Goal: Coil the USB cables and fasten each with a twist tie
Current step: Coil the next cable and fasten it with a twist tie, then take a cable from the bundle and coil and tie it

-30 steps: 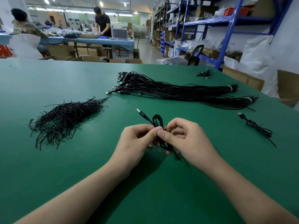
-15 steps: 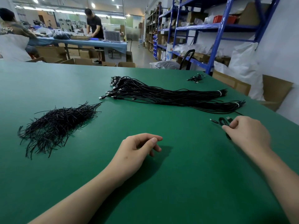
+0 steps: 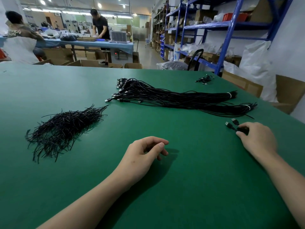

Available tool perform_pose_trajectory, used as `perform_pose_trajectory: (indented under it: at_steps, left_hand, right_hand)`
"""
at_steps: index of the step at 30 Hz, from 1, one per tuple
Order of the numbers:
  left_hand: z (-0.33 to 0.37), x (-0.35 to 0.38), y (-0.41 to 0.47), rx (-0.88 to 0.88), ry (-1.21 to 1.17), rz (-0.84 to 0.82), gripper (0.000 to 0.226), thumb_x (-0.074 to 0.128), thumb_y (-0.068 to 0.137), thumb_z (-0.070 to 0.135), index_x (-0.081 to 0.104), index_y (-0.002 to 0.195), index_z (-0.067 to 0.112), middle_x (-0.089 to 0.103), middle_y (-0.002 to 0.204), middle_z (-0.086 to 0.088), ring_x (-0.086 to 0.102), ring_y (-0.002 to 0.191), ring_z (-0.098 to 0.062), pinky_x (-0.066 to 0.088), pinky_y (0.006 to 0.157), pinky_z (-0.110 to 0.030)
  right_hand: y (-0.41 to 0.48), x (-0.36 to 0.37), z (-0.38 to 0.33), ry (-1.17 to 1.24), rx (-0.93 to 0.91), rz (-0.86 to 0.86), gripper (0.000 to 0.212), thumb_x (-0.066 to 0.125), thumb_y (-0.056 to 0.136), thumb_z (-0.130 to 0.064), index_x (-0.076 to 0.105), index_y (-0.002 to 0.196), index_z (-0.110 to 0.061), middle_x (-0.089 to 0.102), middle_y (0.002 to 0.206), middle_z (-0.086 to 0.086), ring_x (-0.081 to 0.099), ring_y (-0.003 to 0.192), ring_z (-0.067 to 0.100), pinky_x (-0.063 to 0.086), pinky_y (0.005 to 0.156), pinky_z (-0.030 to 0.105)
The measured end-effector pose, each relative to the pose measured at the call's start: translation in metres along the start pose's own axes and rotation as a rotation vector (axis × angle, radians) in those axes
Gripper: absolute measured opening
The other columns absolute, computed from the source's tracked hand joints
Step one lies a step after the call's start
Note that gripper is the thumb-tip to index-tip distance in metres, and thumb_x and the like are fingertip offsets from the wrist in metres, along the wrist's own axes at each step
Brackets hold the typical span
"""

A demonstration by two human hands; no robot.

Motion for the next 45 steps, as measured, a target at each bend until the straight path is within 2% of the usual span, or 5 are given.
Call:
perform_pose_trajectory:
  at_steps: [9,16,24,39,45]
  left_hand:
    - [0.000,-0.025,0.073,0.026,0.404,0.084,0.017,0.064,0.097,0.026,0.073,0.111,0.025,0.072,0.098,0.018,0.064,0.090,0.003,0.041,0.081,-0.003]
    - [-0.037,-0.057,0.169,-0.108,0.899,0.152,0.043,0.049,0.103,0.026,0.052,0.145,0.018,0.046,0.153,-0.002,0.040,0.139,-0.029,0.035,0.114,-0.044]
    - [-0.049,-0.060,0.226,0.016,1.162,0.087,0.041,0.045,0.105,0.028,0.053,0.145,0.028,0.053,0.146,-0.002,0.044,0.123,-0.033,0.042,0.103,-0.043]
    - [0.044,-0.034,0.218,0.505,0.897,0.315,0.017,0.056,0.102,0.029,0.066,0.108,0.017,0.053,0.104,-0.004,0.055,0.072,-0.030,0.048,0.061,-0.041]
    - [0.046,-0.029,0.207,0.321,0.988,0.165,0.027,0.053,0.103,0.041,0.072,0.104,0.022,0.065,0.085,0.000,0.061,0.076,-0.030,0.044,0.062,-0.035]
  right_hand:
    - [0.015,0.002,-0.075,-0.020,-0.178,0.120,0.034,0.067,0.095,-0.033,0.066,0.125,-0.017,0.062,0.126,0.012,0.052,0.119,0.033,0.040,0.097,0.047]
    - [-0.031,0.076,-0.211,0.262,-0.514,-0.220,0.055,0.044,0.103,-0.047,0.042,0.151,-0.020,0.036,0.159,0.002,0.031,0.146,0.020,0.026,0.117,0.036]
    - [-0.030,0.091,-0.212,0.226,-0.502,-0.183,0.059,0.035,0.104,-0.051,0.043,0.149,-0.013,0.044,0.154,0.004,0.031,0.147,0.019,0.021,0.122,0.039]
    - [0.026,0.090,-0.160,0.251,-0.036,-0.150,0.060,0.033,0.105,-0.048,0.039,0.152,-0.010,0.025,0.166,0.005,0.007,0.155,0.019,0.002,0.125,0.048]
    - [0.081,0.098,-0.096,0.220,0.282,-0.195,0.074,0.037,0.105,-0.046,0.009,0.160,-0.005,-0.002,0.168,0.016,-0.003,0.156,0.028,0.002,0.126,0.044]
Point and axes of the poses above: each hand's wrist, its own y-axis towards the middle knuckle, its own x-axis out of the palm, z = x × y, the point moved 6 cm from there along y, towards the middle knuckle
